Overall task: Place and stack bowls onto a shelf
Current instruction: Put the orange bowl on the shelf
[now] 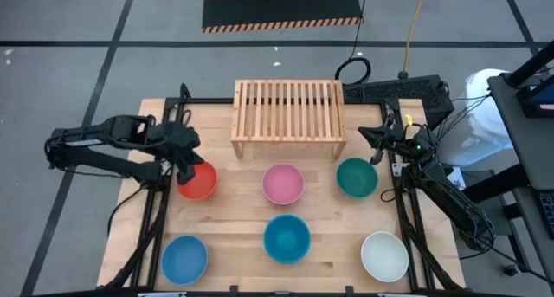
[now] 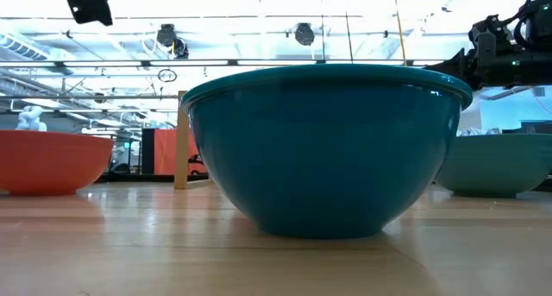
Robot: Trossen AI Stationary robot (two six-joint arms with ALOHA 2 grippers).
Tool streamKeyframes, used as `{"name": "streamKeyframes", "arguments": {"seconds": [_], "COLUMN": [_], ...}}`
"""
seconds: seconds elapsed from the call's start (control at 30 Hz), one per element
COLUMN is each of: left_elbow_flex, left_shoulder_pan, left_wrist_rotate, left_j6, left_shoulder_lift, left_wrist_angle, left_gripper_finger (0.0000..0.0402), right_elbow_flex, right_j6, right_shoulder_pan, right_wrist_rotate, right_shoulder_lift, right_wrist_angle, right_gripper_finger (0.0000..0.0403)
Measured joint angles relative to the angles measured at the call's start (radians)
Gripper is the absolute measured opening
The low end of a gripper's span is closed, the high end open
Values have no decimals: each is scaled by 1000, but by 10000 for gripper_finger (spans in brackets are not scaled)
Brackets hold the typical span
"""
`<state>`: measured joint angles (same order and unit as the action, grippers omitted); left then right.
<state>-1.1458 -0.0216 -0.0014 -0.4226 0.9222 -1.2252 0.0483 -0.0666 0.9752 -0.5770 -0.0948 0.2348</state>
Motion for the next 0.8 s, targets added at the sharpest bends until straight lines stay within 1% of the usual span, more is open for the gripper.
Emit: {"name": "streamKeyframes", "arguments": {"seconds": [0.2,0.43,0.63,0.8], "left_elbow_flex": [0,0,1,40], "left_shoulder_pan": [0,0,0,0], "left_wrist_rotate": [1,-5,-56,-126], "left_j6": [-8,3,78,190], "left_shoulder_lift": [63,137,198,219], "left_wrist_angle": [-76,-194,-245,-238], "left_gripper_finger": [14,56,84,88], "right_elbow_flex": [0,0,0,0], "right_j6": [0,0,0,0], "right_shoulder_pan": [0,0,0,0], "right_wrist_rotate": [0,0,0,0], "right_shoulder_lift": [0,0,0,0], "right_wrist_angle": [0,0,0,10], "right_gripper_finger": [4,4,4,4]}}
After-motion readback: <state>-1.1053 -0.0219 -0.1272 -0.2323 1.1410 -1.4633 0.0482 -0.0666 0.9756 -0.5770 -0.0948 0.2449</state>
